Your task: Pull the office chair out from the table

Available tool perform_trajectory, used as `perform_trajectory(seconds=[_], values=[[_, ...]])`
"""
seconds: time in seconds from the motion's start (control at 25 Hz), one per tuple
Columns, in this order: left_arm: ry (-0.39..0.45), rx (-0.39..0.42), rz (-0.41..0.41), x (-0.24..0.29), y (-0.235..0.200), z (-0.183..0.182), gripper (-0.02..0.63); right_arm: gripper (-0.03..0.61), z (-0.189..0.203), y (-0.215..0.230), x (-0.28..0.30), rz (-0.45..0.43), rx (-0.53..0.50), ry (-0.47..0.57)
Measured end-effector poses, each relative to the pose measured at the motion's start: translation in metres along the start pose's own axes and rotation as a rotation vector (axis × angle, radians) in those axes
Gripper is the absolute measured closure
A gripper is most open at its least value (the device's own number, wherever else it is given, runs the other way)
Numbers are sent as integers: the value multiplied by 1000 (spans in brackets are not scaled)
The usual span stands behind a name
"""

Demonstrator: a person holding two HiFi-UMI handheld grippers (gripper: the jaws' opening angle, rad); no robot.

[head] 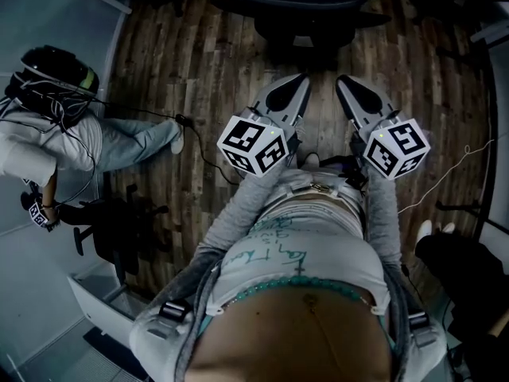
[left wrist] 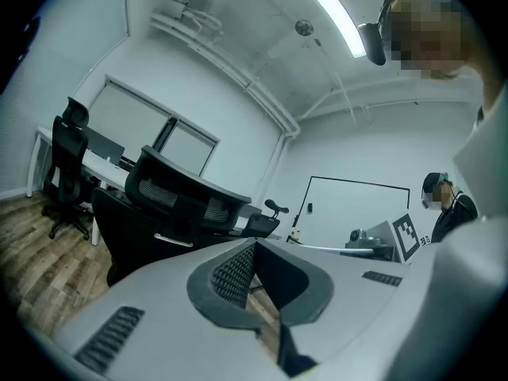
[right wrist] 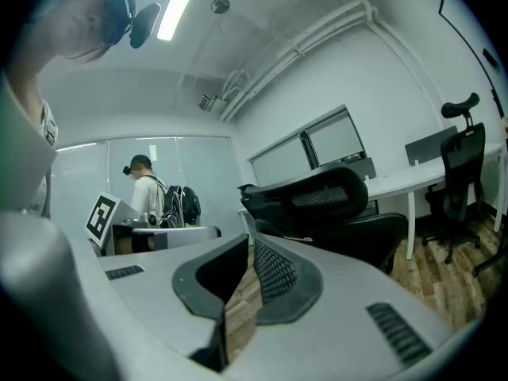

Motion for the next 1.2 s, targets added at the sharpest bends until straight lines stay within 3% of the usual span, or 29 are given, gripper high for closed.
perform_trajectory(seconds=[0.48, 0.88, 1.2], values=[[-27, 78, -35, -18, 20, 17, 603, 546, 28, -21, -9, -30, -33, -19], [-57, 89, -39, -31, -21, 4, 603, 546, 25, -34, 27, 10, -8, -16], [-90, 92, 20, -21, -53, -3, 603, 546, 24, -37, 57, 61, -7, -7]])
Point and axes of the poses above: the fingertips, and each gripper's own axes: x forward along the fingers, y to its right, z out of its underside, the point moved 4 cm from there along -x, backward along the fingers, and after that the axes turned 4 degrees about z, right-handed, at the moved point
